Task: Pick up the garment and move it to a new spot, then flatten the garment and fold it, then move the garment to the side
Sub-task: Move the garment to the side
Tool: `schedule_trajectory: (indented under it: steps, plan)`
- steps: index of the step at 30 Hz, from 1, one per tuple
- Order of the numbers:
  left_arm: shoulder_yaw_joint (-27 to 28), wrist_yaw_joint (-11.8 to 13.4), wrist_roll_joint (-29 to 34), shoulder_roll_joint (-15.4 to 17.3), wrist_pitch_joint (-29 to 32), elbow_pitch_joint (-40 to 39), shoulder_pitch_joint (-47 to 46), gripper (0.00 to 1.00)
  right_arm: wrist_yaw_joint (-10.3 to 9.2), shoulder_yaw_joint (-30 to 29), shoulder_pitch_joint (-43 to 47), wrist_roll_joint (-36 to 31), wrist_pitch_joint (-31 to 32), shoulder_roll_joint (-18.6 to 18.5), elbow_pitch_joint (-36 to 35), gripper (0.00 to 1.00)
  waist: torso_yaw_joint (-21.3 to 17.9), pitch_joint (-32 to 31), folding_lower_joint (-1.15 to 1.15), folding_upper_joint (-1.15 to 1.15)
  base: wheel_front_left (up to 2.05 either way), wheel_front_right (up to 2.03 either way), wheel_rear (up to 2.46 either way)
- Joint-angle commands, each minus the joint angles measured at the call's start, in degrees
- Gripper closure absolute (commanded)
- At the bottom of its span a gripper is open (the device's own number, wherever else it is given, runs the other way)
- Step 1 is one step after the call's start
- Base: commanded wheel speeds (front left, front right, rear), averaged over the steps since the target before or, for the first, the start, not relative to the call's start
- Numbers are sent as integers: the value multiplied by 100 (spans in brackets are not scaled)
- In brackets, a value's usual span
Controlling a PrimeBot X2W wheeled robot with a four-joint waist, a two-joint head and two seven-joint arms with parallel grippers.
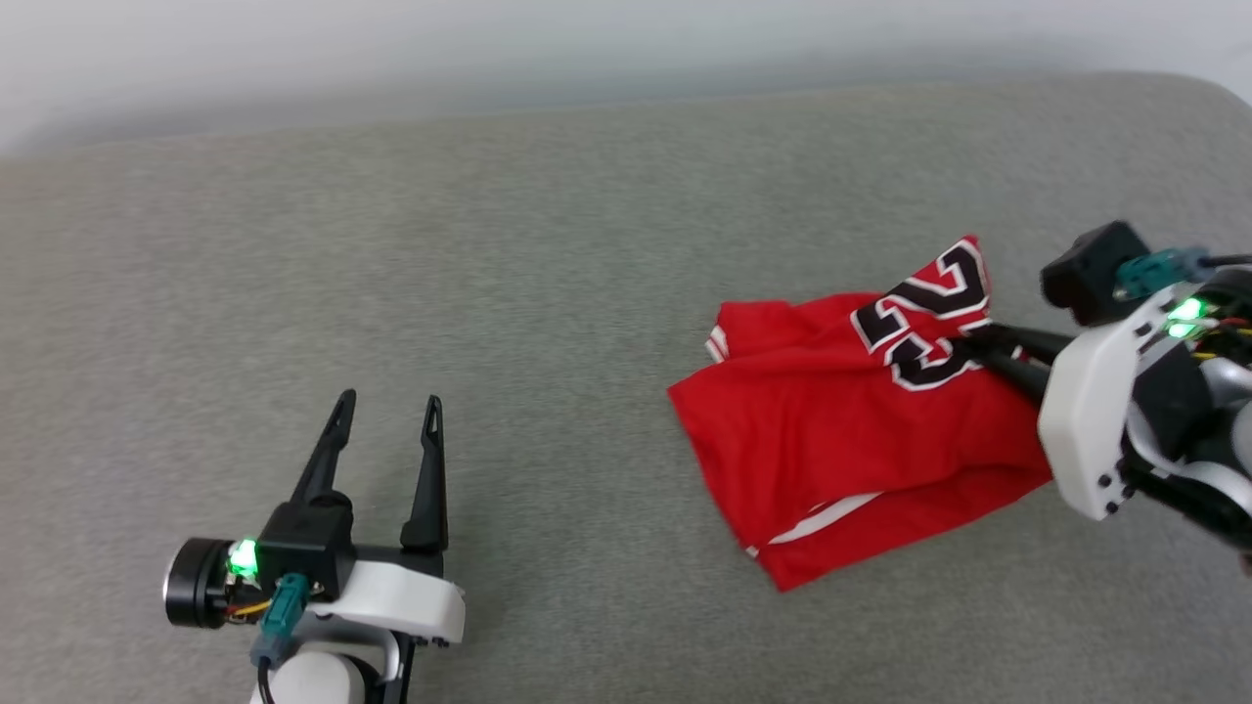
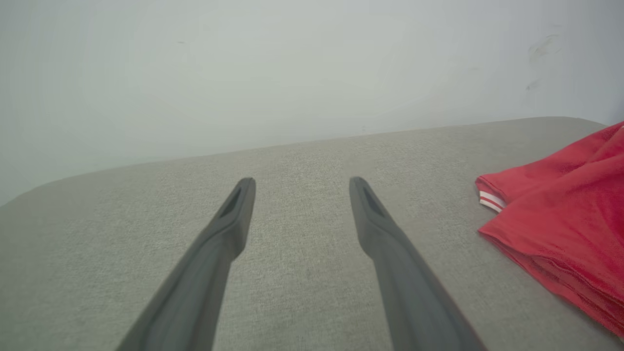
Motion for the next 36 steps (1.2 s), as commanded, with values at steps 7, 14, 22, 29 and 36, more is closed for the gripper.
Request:
schedule_trajectory:
  steps: [7, 14, 22, 29, 36]
  plan:
    - [44, -37, 126, 174, -11, -214, -293, 0, -8, -446, -244, -84, -224, -440, 298, 100, -744, 705, 0, 0, 0, 0, 0]
    - [87, -86, 163, 366, -11, -357, -562, 0, -8, -1170, -414, -450, -296, -807, 1024, 100, -856, 1203, 0, 0, 0, 0, 0]
    - [14, -28, 235, 462, -11, -628, -835, 0, -9, -2471, -566, -1000, -489, -1044, 2209, 100, -786, 1835, 0, 0, 0, 0, 0]
    - [-65, -13, 225, 451, -11, -687, -990, 0, -8, -3308, -635, -1391, -500, -860, 2749, 100, -648, 2029, 0, 0, 0, 0, 0]
    - [-71, 77, 163, 398, -11, -635, -888, 0, -8, -3937, -544, -1956, -657, -436, 2924, 0, -525, 1802, 0, 0, 0, 0, 0]
